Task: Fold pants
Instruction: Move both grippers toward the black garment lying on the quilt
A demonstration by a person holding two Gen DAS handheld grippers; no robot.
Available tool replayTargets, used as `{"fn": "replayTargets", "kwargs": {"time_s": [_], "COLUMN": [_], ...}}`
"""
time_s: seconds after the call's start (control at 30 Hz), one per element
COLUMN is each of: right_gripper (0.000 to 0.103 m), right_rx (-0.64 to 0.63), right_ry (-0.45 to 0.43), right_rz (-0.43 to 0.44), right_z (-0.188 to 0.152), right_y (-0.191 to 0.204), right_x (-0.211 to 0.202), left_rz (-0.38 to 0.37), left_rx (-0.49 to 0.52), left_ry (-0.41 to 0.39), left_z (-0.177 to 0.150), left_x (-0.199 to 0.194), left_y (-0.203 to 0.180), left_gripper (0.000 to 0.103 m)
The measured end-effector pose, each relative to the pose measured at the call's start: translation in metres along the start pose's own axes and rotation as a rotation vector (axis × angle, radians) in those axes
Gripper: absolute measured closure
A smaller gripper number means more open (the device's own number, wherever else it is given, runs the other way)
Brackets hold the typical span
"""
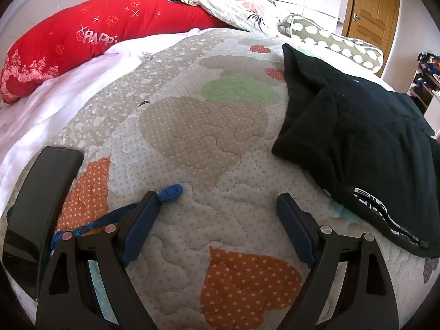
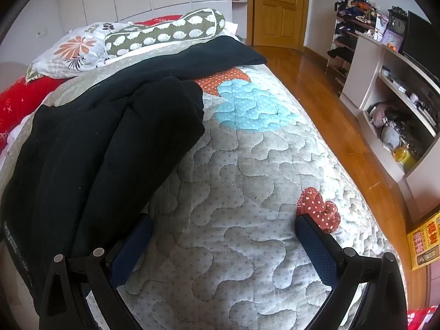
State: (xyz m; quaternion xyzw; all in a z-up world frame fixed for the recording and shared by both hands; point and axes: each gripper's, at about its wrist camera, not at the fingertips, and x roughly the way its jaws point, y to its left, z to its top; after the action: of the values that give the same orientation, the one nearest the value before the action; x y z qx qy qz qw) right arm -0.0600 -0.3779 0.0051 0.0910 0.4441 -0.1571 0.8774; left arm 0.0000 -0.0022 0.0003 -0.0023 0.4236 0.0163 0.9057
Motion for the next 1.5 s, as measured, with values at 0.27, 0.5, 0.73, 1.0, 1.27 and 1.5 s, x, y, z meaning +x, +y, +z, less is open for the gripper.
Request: {"fn": "replayTargets", "kwargs": {"time_s": [0.27,0.5,0.73,1.0,1.27,1.5], "right_gripper": [0.000,0.000,0.001,0.001,0.001,0.001], "right_rx": [-0.011,-0.030,-0.065,-0.066,-0.072,-0.071], "right_ry": [-0.007,-0.066,-0.142,-0.133,-0.111,-0.077], "right_rz": [-0.002,0.085,0.119,0.149,0.163,0.174], "right_z": [-0.004,-0.012,-0.026,-0.025,-0.018,-0.015], "right_y": [0.011,0.021,-0.004,-0.005,-0.003,-0.001], "right_x": [-0.018,-0.043,-0.069,-0.071,-0.057,-0.045], "left_rz": [-0.004,-0.213,-0.256,-0.266,-0.231,-0.216], "left_rx": [-0.004,-0.110,-0.084,-0.088,-0.068,-0.049], "left_ry": [-0.002,0.011,-0.040,0.058,0.093,0.095], "left_z": [0.000,0.005,0.021,0.024,0.025,0.031], "left_x": [-0.005,-0.035,-0.070,-0.039,-0.013,-0.003], "left_y": [-0.002,0.008,-0.022,-0.048,-0.066,-0.073], "left_gripper": [0.015,0.016,0.016,0.016,0.016,0.016]}}
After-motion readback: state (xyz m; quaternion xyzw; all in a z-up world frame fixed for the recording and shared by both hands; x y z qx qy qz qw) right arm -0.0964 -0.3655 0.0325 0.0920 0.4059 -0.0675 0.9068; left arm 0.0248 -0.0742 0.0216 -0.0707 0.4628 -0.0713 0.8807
